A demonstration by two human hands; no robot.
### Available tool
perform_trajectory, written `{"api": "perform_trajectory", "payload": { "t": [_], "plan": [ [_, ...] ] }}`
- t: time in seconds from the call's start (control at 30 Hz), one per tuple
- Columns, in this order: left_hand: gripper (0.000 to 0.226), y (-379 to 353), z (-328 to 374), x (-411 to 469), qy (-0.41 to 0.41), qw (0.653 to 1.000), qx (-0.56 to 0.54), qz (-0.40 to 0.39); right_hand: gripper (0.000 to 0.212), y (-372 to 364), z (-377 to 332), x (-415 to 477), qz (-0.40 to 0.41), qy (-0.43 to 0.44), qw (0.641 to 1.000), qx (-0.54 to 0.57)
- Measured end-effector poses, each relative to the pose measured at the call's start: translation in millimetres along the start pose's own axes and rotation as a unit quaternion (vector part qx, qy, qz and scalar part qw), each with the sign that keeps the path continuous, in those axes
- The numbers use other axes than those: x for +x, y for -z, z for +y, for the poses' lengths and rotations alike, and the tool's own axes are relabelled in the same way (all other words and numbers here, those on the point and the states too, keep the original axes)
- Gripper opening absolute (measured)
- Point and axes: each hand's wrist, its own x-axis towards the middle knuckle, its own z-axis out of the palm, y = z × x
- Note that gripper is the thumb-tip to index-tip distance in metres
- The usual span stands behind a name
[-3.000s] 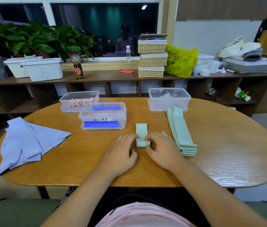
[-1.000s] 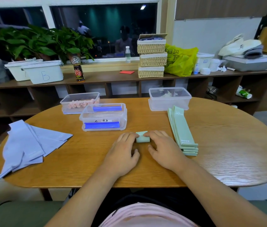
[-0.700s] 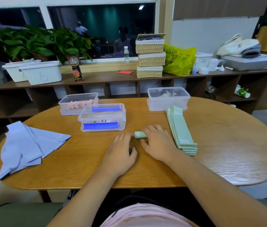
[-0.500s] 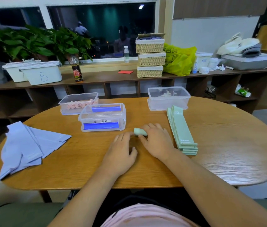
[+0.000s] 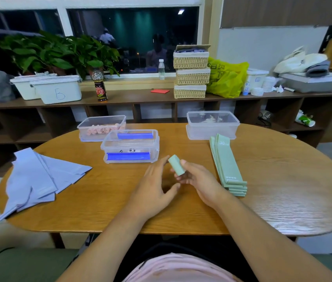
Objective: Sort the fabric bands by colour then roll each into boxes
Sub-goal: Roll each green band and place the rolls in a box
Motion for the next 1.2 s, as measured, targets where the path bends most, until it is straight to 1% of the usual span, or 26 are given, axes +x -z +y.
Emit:
{"api": "perform_trajectory", "payload": {
  "t": [0.07,0.13,0.23,0.33,0.47,0.57,0.73,0.8,0.87,0.97,1.03,1.1,1.2],
  "plan": [
    [0.087,0,2,-1,-0.001,1.000,-0.004,0.008,0.044,-6,-2,-3,-0.019,0.009,0.999,-0.042],
    [0.087,1,3,-1,0.000,1.000,-0.017,0.020,0.048,-7,-3,-5,-0.042,0.010,0.997,-0.061],
    [0.079,2,5,-1,-0.001,0.999,-0.037,0.032,0.049,-6,-2,-6,-0.070,0.006,0.995,-0.077],
    [0.073,3,5,-1,-0.001,0.997,-0.061,0.049,0.050,-7,-3,-7,-0.094,0.023,0.991,-0.091],
    [0.076,4,4,-2,-0.009,0.997,-0.068,0.044,0.053,-8,-4,-10,-0.113,0.035,0.987,-0.109],
    [0.078,5,6,-3,-0.012,0.996,-0.077,0.040,0.050,-8,-4,-11,-0.122,0.030,0.985,-0.117],
    [0.073,6,7,-4,-0.011,0.995,-0.091,0.031,0.045,-7,-6,-13,-0.136,0.028,0.984,-0.116],
    [0.070,6,7,-4,-0.006,0.995,-0.090,0.033,0.044,-7,-5,-13,-0.136,0.028,0.983,-0.118],
    [0.067,5,6,-4,-0.009,0.996,-0.085,0.038,0.039,-8,-3,-12,-0.128,0.030,0.983,-0.128],
    [0.065,4,3,-3,-0.003,0.997,-0.070,0.041,0.025,-10,-1,-12,-0.072,0.069,0.986,-0.136],
    [0.064,3,0,-2,0.008,0.998,-0.052,0.033,0.017,-10,1,-9,-0.045,0.079,0.986,-0.137],
    [0.061,3,-1,-1,0.011,0.999,-0.033,0.023,0.017,-9,1,-9,-0.042,0.077,0.988,-0.128],
    [0.059,-2,-4,0,0.001,1.000,-0.003,0.019,0.028,-8,2,-10,-0.038,0.075,0.989,-0.119]
  ]
}}
